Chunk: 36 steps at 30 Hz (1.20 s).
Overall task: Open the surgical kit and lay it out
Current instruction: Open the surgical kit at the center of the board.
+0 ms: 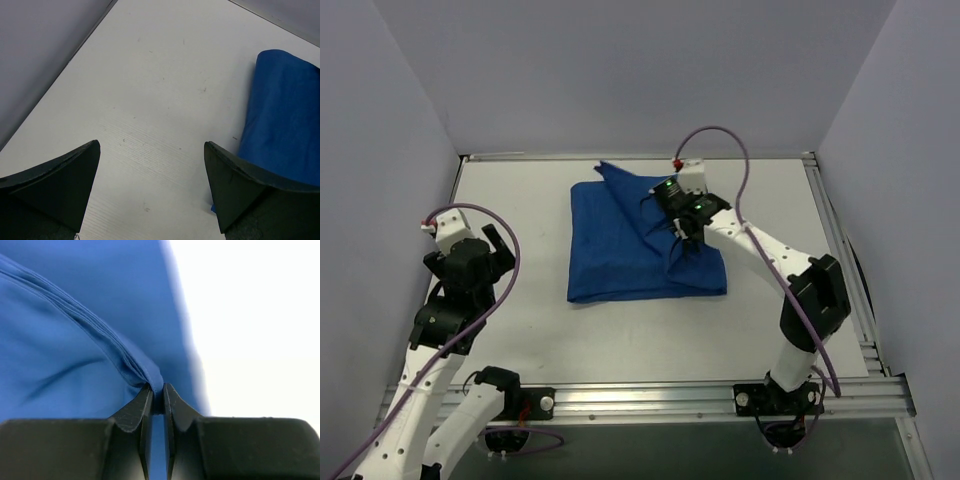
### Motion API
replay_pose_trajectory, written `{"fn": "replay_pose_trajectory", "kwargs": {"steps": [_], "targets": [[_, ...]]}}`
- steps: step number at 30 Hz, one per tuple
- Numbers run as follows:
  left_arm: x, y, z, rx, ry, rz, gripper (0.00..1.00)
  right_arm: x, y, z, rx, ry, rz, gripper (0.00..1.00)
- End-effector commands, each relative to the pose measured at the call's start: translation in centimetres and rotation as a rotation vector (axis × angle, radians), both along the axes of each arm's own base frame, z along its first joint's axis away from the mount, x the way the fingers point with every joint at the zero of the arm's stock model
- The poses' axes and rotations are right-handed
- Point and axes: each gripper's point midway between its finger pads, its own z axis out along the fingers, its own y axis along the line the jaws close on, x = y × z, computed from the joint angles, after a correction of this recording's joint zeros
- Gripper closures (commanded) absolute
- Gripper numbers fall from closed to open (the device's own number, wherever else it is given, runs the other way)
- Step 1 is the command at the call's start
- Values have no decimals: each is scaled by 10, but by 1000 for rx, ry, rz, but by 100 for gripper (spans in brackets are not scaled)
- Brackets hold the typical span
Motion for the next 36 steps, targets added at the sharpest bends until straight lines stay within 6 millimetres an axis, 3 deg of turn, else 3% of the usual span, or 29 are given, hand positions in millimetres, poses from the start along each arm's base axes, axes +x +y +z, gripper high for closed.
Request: {"fn": "replay_pose_trajectory", "kwargs": {"steps": [1, 3, 4, 7, 8, 12, 14, 21, 26, 30, 34, 35, 36], "targets": [[1, 0, 15, 0, -67, 0, 6, 6, -116, 27, -154, -20, -211, 100], [0, -1, 17, 4, -72, -7, 6, 7, -166, 27, -203, -21, -316, 100], [0, -1, 17, 4, -74, -9, 6, 6, -210, 29, -213, -16, -418, 100], [-3, -3, 21, 3, -90, -20, 6, -6, -277, 28, -294, 3, -578, 100], [-4, -4, 22, 3, -95, -26, 6, -15, -308, 27, -314, 10, -670, 100], [-8, -5, 26, 16, -110, -37, 6, -35, -369, 26, -402, -5, -889, 100], [-10, -4, 28, 20, -122, -37, 6, -41, -390, 14, -444, 53, -953, 100], [-13, -8, 32, 23, -137, -61, 6, -50, -433, 6, -518, 105, -1087, 100], [-14, -10, 32, 24, -141, -73, 6, -59, -448, -6, -476, 130, -1122, 100], [-13, -11, 32, 24, -139, -78, 6, -63, -453, -13, -441, 140, -1140, 77], [-11, -12, 28, 29, -121, -84, 6, -67, -453, -5, -430, 123, -1168, 56], [-11, -13, 28, 29, -118, -87, 6, -68, -451, -4, -422, 123, -1175, 45], [-9, -16, 25, 29, -103, -97, 6, -65, -450, -1, -387, 110, -1168, 44]]}}
